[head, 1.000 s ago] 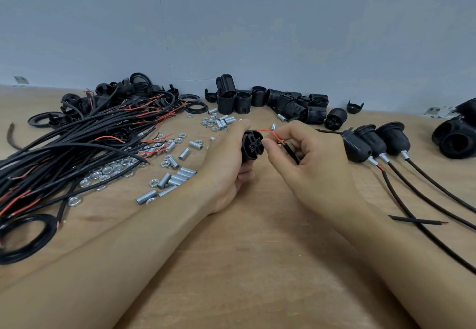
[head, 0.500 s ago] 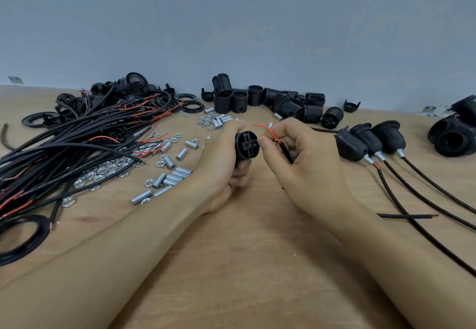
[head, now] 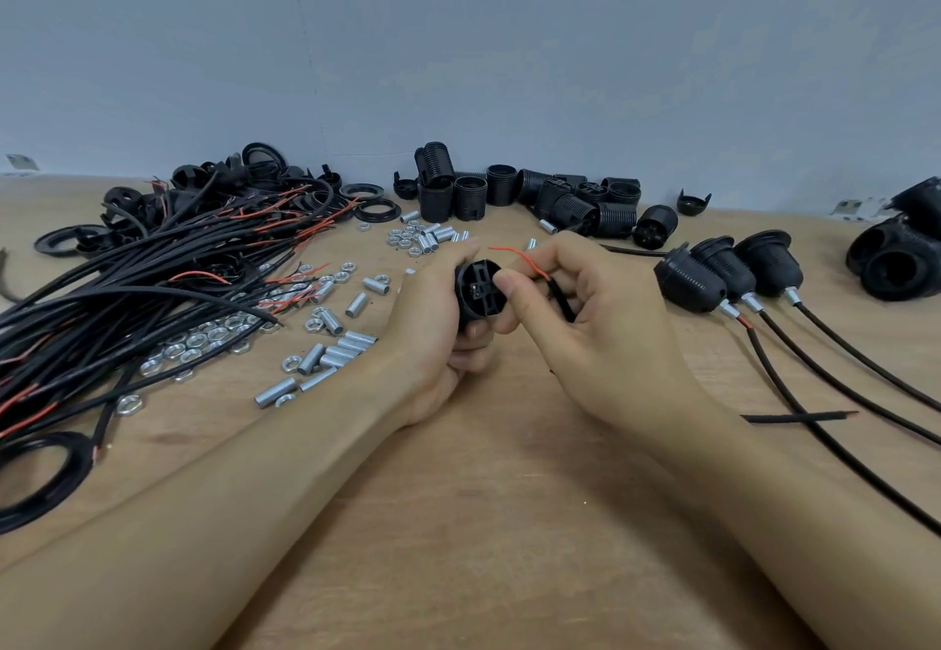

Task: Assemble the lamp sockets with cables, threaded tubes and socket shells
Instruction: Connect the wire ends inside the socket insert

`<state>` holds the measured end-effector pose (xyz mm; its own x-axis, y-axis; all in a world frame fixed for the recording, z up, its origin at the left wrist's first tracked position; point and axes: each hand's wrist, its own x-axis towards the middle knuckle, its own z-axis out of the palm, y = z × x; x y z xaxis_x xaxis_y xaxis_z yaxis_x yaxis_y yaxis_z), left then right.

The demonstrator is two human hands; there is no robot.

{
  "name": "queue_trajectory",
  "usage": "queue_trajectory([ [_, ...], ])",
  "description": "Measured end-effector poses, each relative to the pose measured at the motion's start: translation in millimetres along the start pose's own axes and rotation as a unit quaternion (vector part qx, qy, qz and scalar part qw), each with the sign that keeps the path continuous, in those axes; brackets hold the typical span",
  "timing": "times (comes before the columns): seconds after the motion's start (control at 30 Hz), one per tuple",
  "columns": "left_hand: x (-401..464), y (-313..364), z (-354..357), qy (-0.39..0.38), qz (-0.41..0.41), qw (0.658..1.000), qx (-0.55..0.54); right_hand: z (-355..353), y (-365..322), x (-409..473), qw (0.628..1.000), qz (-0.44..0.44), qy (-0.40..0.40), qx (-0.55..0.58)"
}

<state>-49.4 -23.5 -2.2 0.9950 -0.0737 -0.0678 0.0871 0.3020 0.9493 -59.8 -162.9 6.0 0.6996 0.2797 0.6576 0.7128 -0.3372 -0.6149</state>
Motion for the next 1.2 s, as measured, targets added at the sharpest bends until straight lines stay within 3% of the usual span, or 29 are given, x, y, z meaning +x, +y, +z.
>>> queue_trajectory([
  [0.23,-2,0,-1,-0.04,-0.001,0.999,-0.027,2,-6,-1,0.999,0.025,0.001,0.038],
  [0.53,-1,-5,-1,0.02,0.026,0.999,0.015,3,-4,-3,0.997,0.058,-0.013,0.045],
  [0.7,-1,-2,-2,0.009,0.014,1.0,0.0,-3,-4,1,0.997,0.066,-0.011,0.042],
  [0.9,1,2,0,0.035,-0.005,0.999,-0.027,-5,1,4,0.997,-0.037,0.021,-0.06],
  [1.1,1,1,1,0.038,-0.002,0.999,-0.01,-6,2,5,0.994,-0.084,0.053,-0.039],
  [1.2,2,1,2,0.044,0.003,0.999,-0.004,-6,2,6,0.99,-0.109,0.045,-0.081],
])
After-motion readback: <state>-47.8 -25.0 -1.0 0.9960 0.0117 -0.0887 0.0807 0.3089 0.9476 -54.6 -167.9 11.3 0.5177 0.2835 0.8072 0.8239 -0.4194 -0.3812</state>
